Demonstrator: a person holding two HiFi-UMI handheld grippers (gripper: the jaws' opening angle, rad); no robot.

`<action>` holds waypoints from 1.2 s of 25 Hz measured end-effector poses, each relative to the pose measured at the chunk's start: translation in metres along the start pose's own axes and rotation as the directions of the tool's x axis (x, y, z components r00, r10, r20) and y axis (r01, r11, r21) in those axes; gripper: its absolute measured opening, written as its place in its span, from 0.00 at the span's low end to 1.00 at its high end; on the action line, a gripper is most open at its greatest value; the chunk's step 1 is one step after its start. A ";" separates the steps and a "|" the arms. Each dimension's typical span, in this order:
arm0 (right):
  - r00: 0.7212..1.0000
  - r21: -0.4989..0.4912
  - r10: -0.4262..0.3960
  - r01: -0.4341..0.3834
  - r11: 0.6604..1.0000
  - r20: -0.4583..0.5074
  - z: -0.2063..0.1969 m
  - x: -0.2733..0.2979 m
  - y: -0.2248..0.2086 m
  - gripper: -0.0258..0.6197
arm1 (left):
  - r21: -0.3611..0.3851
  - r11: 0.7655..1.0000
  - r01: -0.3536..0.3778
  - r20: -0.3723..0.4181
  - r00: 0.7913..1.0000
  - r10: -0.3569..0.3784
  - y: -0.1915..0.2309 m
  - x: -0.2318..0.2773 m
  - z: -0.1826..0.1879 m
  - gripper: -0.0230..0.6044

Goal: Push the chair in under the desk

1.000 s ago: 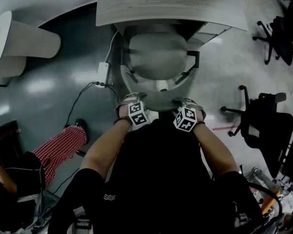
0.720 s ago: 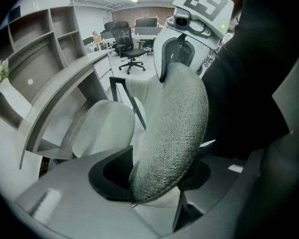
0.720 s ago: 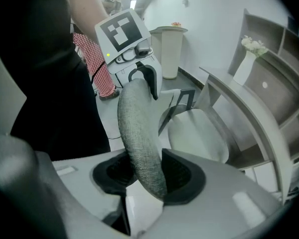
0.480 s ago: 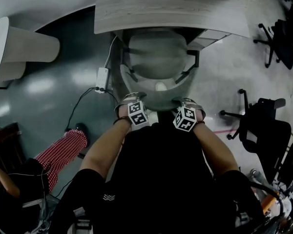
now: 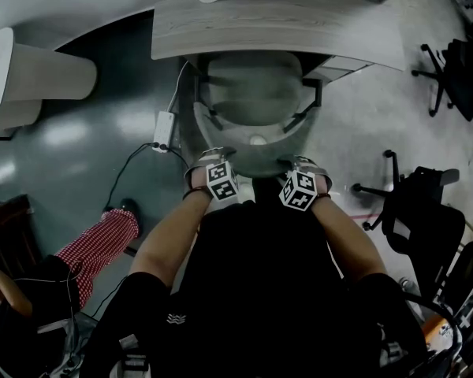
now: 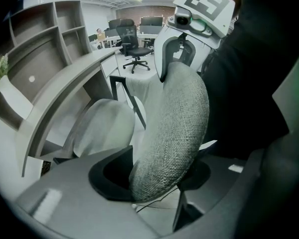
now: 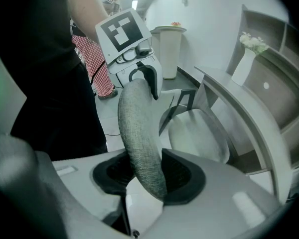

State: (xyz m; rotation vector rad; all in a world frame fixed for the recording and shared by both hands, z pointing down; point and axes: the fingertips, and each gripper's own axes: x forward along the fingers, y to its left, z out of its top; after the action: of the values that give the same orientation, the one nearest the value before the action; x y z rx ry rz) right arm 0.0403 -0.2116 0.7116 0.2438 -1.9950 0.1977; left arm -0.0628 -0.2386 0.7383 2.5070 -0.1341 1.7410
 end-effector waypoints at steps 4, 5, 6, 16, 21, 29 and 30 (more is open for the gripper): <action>1.000 -0.005 0.005 -0.004 1.000 0.004 0.001 0.000 -0.010 0.28 | -0.007 1.000 -0.001 -0.007 1.000 0.001 0.009 0.001 0.002 0.39; 1.000 -0.006 0.006 -0.006 1.000 0.006 0.002 0.000 -0.013 0.28 | -0.008 1.000 -0.002 -0.007 1.000 0.002 0.012 0.001 0.003 0.39; 1.000 -0.006 0.007 -0.007 1.000 0.007 0.003 0.000 -0.016 0.28 | -0.008 1.000 -0.003 -0.008 1.000 0.003 0.016 0.001 0.003 0.39; 1.000 -0.004 0.012 -0.012 1.000 0.009 0.013 0.004 -0.045 0.28 | -0.012 1.000 -0.014 -0.019 1.000 0.014 0.049 0.000 0.004 0.40; 1.000 -0.010 0.021 -0.021 1.000 0.006 0.015 0.005 -0.058 0.28 | -0.017 1.000 -0.017 -0.015 1.000 0.017 0.061 0.002 0.006 0.40; 1.000 -0.014 0.019 -0.019 1.000 0.005 0.020 0.007 -0.081 0.28 | -0.021 0.999 -0.025 -0.016 1.000 0.024 0.085 0.002 0.010 0.40; 1.000 -0.013 0.019 -0.019 1.000 0.005 0.021 0.007 -0.085 0.28 | -0.021 0.999 -0.024 -0.017 1.000 0.024 0.089 0.002 0.010 0.40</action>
State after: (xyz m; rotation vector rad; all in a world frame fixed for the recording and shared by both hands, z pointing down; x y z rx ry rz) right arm 0.0405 -0.2993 0.7116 0.2175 -2.0041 0.1958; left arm -0.0636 -0.3281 0.7390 2.4860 -0.1815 1.7594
